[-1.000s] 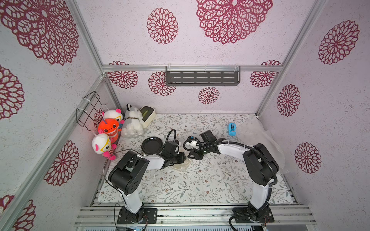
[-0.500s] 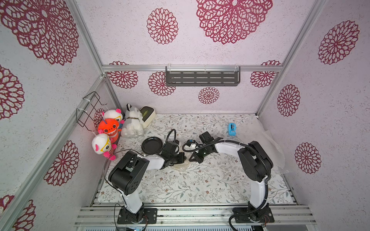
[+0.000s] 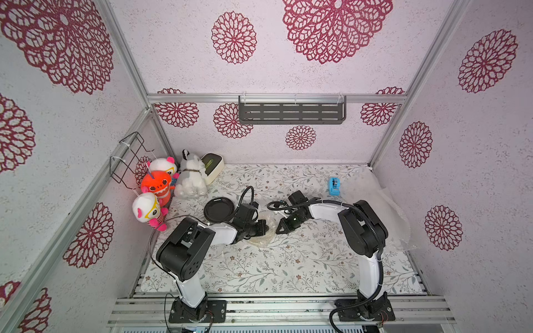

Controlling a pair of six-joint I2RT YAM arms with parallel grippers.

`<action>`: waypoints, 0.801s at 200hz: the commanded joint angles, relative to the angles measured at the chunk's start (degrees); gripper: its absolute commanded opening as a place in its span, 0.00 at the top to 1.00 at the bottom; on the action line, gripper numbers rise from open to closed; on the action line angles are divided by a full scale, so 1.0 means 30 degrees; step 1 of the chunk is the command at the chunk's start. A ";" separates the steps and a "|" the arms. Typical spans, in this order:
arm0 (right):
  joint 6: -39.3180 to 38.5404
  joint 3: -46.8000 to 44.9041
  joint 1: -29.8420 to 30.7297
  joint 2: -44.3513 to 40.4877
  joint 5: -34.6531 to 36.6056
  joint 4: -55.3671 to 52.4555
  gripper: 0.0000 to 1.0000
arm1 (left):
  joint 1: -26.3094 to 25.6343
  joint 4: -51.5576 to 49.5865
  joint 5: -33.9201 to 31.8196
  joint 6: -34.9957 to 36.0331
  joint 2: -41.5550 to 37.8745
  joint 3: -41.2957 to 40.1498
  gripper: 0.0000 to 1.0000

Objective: Wrap dinner plates in bubble wrap
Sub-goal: Stick the tape on the bubble wrap.

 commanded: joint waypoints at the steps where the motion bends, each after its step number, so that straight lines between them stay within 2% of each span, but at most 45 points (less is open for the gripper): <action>1: 0.2474 -0.0604 -0.0113 -0.0318 0.3258 0.0592 0.87 | 0.0090 -0.0958 -0.0024 0.0134 0.0605 -0.0183 1.00; 22: 0.3669 -0.1814 -0.0396 -0.2615 0.6214 0.1646 0.75 | 0.0098 -0.0956 -0.0023 0.0150 0.0544 -0.0184 1.00; 34: 0.3989 -0.2701 -0.0580 -0.4022 0.6645 0.2307 0.69 | 0.0096 -0.0959 0.0004 0.0153 0.0604 -0.0156 1.00; 50: 0.4045 -0.3533 -0.0557 -0.5048 0.3806 0.3345 0.60 | 0.0097 -0.0997 -0.0017 0.0190 0.0575 -0.0125 0.98; 60: 0.4969 -0.3663 -0.0347 -0.4944 0.1829 0.3899 0.49 | 0.0096 -0.0991 0.0020 0.0180 0.0582 -0.0132 0.96; 77: 0.7316 -0.3823 0.0506 -0.4567 0.0836 0.5262 0.39 | 0.0098 -0.0980 0.0158 0.0203 0.0665 -0.0081 0.94; 95: 1.0601 -0.4086 0.1184 -0.4117 0.2230 0.6931 0.39 | 0.0083 -0.0959 0.0234 0.0234 0.0668 -0.0057 0.93; 124: 1.6002 -0.5561 0.1575 -0.3085 0.3898 1.1287 0.47 | 0.0096 -0.0769 0.0470 0.0287 0.0698 -0.0125 0.92; 141: 1.6829 -0.5138 0.1960 -0.1954 0.3368 1.2096 0.47 | 0.0083 -0.0702 0.0644 0.0304 0.0763 -0.0068 0.92; 160: 1.6874 -0.5069 0.2405 -0.1461 0.4421 1.1875 0.51 | 0.0098 -0.0534 0.0988 0.0368 0.0966 -0.0009 0.93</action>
